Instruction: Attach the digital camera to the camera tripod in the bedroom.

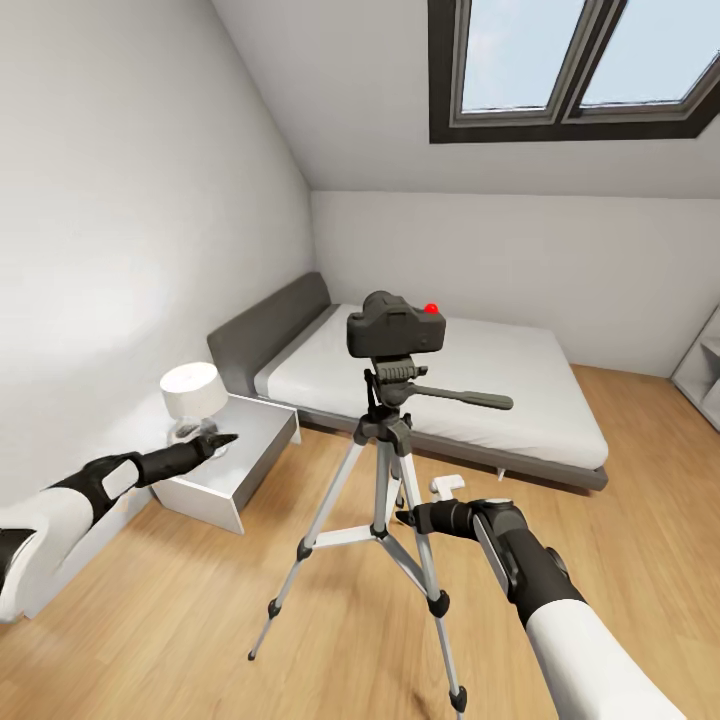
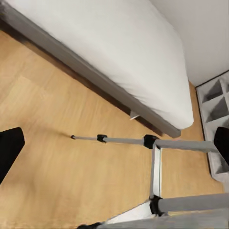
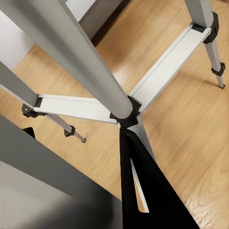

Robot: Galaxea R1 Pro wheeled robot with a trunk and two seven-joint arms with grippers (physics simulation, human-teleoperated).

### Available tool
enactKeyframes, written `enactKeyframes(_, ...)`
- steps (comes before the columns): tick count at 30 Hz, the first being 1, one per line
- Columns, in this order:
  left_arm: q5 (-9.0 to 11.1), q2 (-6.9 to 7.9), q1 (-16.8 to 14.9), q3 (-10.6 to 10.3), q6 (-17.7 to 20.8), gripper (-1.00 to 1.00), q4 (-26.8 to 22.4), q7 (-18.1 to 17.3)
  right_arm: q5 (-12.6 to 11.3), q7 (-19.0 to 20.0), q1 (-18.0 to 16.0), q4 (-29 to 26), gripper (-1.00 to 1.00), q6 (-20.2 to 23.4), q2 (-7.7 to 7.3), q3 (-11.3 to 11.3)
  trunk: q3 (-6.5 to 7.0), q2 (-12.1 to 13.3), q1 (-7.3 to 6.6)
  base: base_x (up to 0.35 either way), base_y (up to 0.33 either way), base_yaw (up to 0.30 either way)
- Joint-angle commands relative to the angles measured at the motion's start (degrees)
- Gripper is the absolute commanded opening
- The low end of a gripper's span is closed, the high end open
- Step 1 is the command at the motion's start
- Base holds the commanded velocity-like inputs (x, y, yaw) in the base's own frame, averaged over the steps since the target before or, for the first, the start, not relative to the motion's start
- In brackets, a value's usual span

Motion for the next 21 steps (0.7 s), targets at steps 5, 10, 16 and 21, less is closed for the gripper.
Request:
enactKeyframes(5, 0.83, -0.36, 9.27, 0.01, -2.24, 1.00, 0.02, 1.60, 1.88, 0.42, -0.02, 1.13, -1.00, -0.12, 0.03, 0.04, -0.12, -0.10, 0.05, 0.000, 0.000, 0.000)
enactKeyframes(10, 0.93, -0.78, 17.17, 0.04, -2.95, 1.00, 0.03, 7.54, 1.87, 0.42, -0.02, 1.13, -1.00, -0.12, 0.04, 0.04, -0.12, -0.10, 0.05, 0.000, 0.000, 0.000)
enactKeyframes(16, 2.58, -0.96, 24.94, 0.11, -3.51, 1.00, 0.03, 16.53, 1.85, 0.44, -0.02, 1.13, -1.00, -0.12, 0.04, 0.04, -0.12, -0.10, 0.05, 0.000, 0.000, 0.000)
enactKeyframes(21, 4.14, -1.31, 28.37, 0.12, -4.71, 1.00, 0.03, 19.56, 1.80, 0.49, -0.02, 1.13, -1.00, -0.12, 0.04, 0.04, -0.12, -0.10, 0.05, 0.000, 0.000, 0.000)
